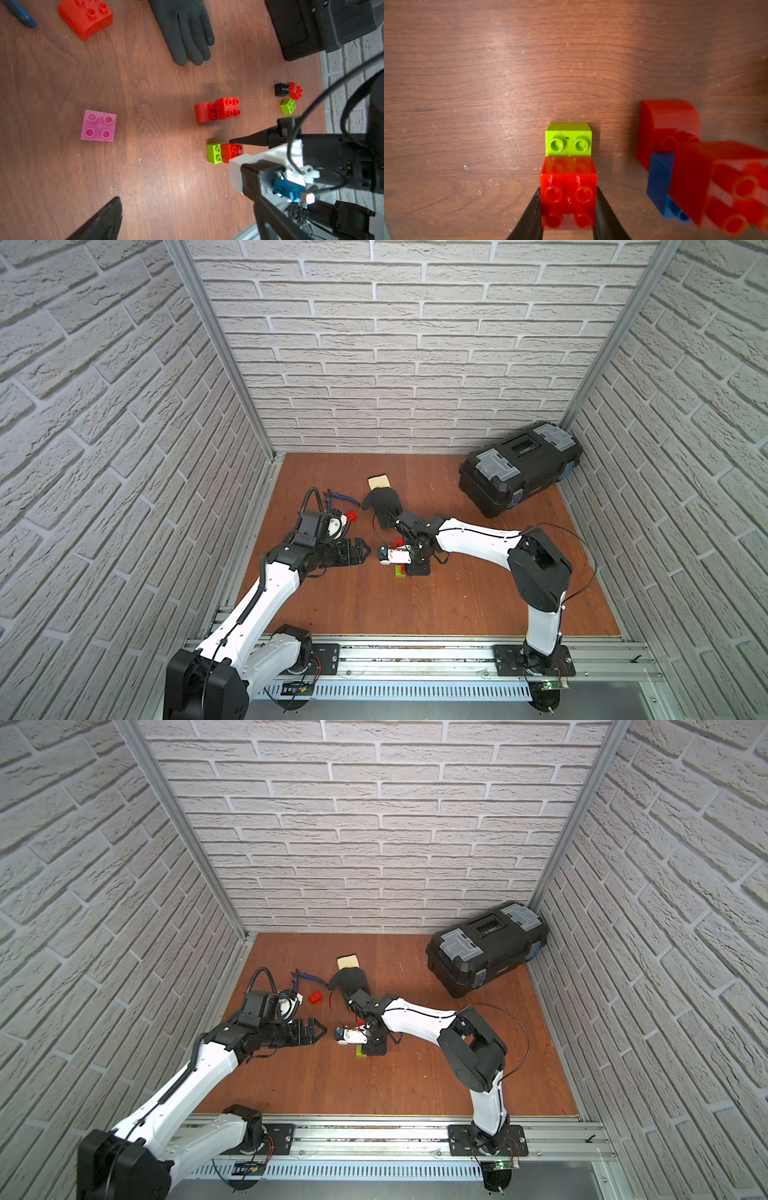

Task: Assemble the letter s with lego
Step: Assemble the lego brick with the lego brick.

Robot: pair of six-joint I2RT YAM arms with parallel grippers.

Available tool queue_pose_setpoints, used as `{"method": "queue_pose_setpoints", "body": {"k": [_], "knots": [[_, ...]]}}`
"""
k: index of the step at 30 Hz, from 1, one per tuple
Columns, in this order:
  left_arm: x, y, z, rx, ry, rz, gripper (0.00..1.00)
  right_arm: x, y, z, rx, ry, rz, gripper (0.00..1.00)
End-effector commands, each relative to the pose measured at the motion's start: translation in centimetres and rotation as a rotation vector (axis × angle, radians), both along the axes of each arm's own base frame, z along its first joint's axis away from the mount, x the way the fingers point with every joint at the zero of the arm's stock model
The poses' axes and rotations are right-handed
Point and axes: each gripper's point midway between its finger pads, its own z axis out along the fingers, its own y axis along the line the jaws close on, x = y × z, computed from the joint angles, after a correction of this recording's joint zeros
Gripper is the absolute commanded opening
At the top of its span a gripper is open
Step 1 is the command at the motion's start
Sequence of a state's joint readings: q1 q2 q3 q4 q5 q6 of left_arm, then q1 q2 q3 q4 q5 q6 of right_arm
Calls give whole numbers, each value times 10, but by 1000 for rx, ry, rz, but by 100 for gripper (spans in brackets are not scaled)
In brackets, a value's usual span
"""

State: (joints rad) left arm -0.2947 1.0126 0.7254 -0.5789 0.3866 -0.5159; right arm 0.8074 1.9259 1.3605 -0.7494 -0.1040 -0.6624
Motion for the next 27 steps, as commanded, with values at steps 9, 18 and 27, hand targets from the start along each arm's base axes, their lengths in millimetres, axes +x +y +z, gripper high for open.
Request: {"method": "queue_pose_setpoints", "body": {"k": [9, 18, 27], "knots": [[-3, 1, -5, 0, 3, -14, 98, -14, -10, -24, -150, 51, 28, 29], [-5, 1, -6, 4, 1, -22, 98, -16, -7, -22, -150, 65, 27, 32], [-5, 3, -3, 15, -7, -28, 98, -11, 9, 20, -33, 16, 27, 58]]}}
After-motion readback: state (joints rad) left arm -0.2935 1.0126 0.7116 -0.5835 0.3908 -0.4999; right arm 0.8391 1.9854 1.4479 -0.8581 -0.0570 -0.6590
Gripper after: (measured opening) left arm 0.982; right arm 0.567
